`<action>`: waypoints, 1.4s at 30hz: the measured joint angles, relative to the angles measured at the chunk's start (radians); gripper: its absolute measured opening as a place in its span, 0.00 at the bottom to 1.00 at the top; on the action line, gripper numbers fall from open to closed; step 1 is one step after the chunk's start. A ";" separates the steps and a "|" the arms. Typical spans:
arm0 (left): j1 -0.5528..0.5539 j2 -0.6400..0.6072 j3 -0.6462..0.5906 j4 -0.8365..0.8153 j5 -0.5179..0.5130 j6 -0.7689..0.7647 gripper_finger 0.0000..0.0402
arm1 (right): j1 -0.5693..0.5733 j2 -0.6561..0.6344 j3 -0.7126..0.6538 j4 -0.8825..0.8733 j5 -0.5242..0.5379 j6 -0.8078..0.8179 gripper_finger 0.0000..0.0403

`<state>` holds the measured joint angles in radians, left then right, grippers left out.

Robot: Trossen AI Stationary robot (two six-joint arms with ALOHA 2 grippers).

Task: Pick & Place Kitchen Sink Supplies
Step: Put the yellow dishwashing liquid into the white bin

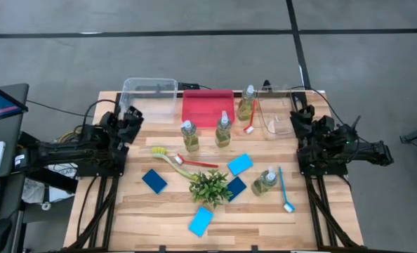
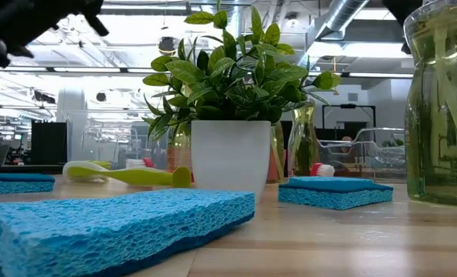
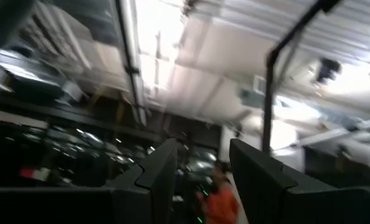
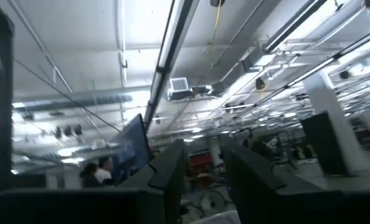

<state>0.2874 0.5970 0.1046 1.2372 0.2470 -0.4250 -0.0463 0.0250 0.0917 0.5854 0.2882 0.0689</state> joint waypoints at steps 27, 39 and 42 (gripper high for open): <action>0.081 0.241 0.125 -0.401 0.386 0.178 0.37 | 0.000 0.003 0.208 -0.594 -0.523 0.056 0.27; 0.039 0.171 0.126 -0.415 0.270 0.252 0.37 | 0.000 0.003 0.208 -0.601 -0.523 0.053 0.27; -0.002 0.169 0.149 -0.472 0.213 0.300 0.37 | 0.000 0.003 0.208 -0.604 -0.523 0.053 0.27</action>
<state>0.2850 0.7660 0.2531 0.7656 0.4604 -0.1251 -0.0463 0.0280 0.3000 -0.0187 -0.2352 0.1215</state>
